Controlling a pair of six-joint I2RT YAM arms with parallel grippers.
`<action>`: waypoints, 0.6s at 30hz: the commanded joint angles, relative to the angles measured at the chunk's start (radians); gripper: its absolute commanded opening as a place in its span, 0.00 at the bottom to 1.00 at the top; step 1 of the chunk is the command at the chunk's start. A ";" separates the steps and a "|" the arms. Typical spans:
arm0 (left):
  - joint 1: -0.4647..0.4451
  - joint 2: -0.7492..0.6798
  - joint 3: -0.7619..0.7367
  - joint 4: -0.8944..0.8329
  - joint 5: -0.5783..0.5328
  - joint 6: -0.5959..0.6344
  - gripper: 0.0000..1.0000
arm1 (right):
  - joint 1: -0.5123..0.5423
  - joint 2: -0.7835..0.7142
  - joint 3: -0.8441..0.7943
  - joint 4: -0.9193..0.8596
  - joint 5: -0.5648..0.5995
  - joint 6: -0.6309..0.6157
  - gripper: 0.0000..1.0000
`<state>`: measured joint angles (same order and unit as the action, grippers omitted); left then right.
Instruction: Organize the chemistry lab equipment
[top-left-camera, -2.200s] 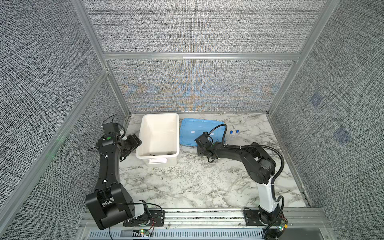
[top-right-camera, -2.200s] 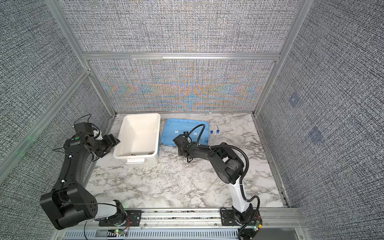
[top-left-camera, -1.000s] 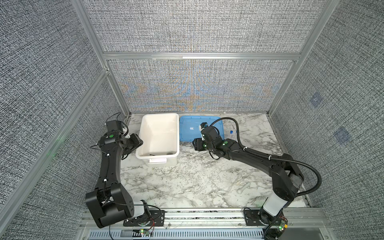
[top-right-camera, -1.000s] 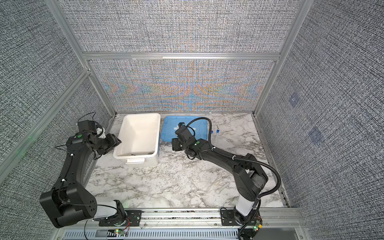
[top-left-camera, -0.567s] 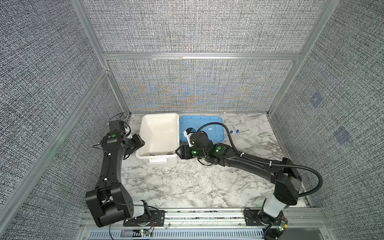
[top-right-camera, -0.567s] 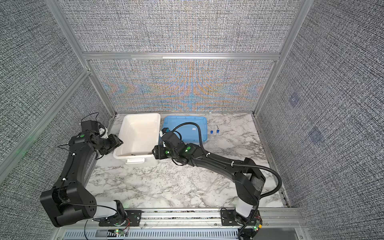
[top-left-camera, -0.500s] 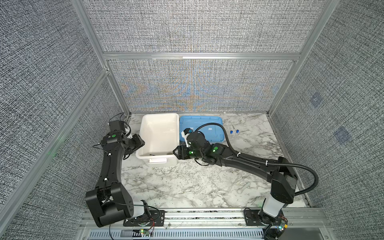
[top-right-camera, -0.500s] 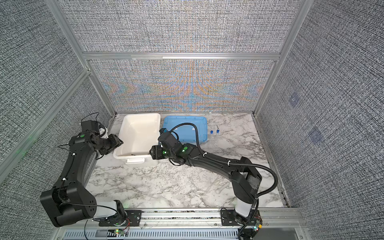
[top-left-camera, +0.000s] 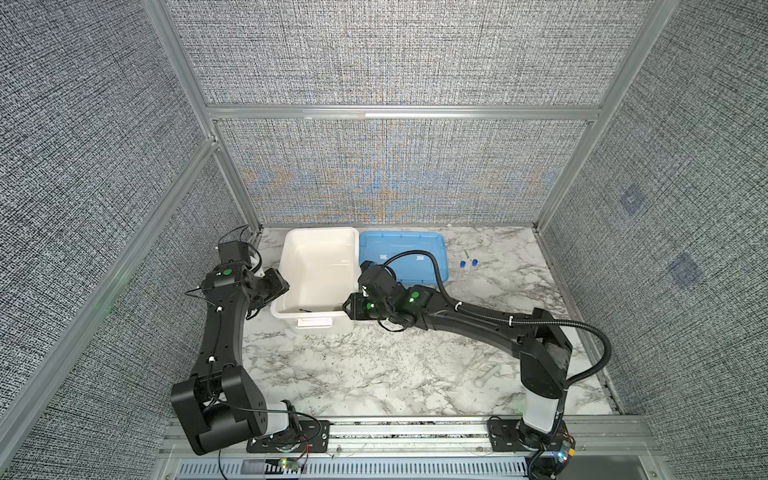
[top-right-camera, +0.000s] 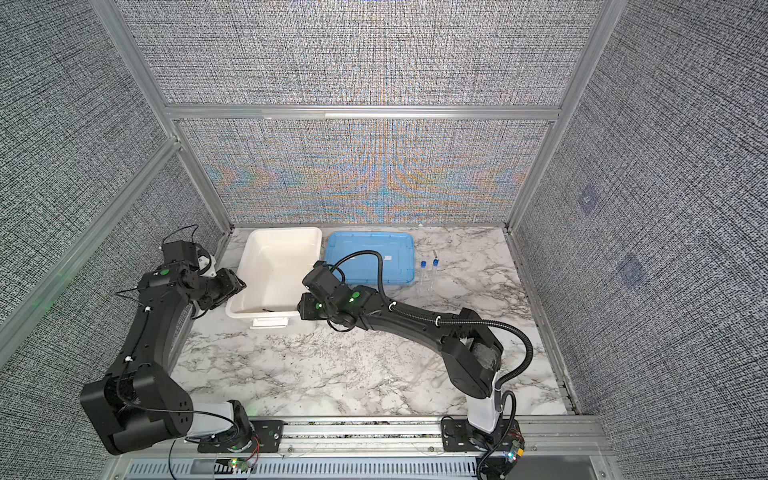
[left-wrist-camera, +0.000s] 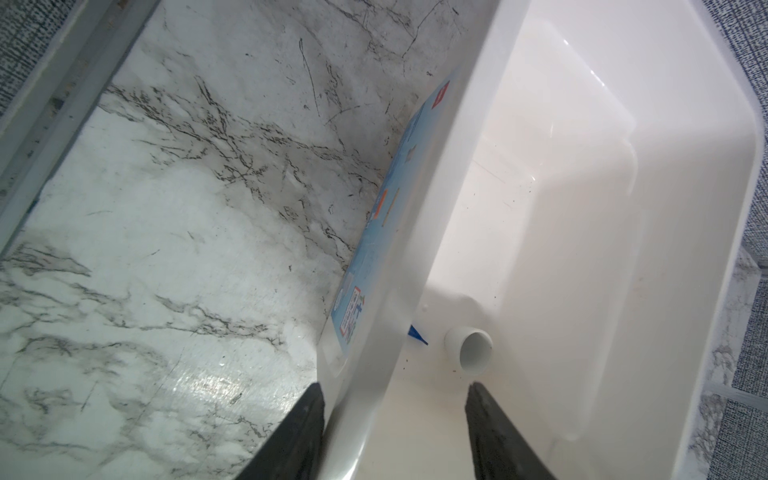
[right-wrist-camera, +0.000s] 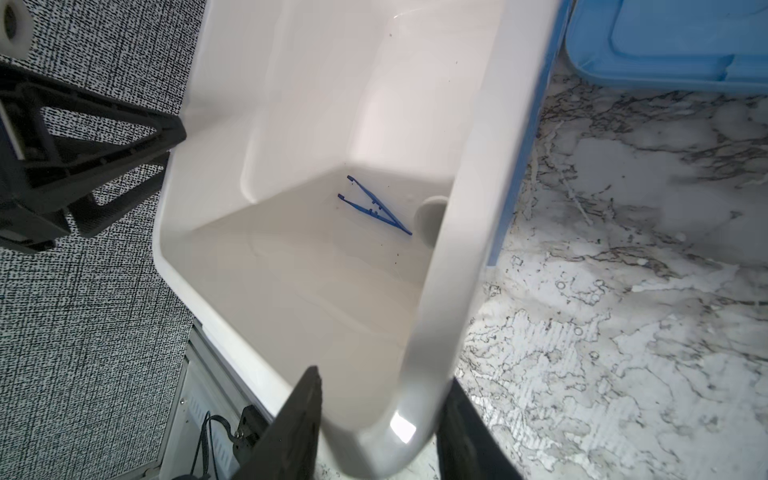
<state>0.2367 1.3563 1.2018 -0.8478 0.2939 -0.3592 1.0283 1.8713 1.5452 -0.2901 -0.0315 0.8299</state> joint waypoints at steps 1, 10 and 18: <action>-0.001 -0.011 -0.005 -0.030 0.030 0.004 0.56 | 0.013 -0.002 0.009 0.009 -0.049 0.003 0.38; -0.002 -0.046 -0.044 -0.035 0.050 -0.010 0.56 | 0.026 -0.028 -0.012 0.008 -0.061 0.021 0.35; -0.001 -0.090 -0.039 -0.068 0.030 -0.009 0.57 | 0.029 -0.071 -0.051 -0.020 -0.057 0.033 0.33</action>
<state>0.2375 1.2797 1.1614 -0.8852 0.2886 -0.3672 1.0542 1.8145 1.5005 -0.3347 -0.0639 0.8684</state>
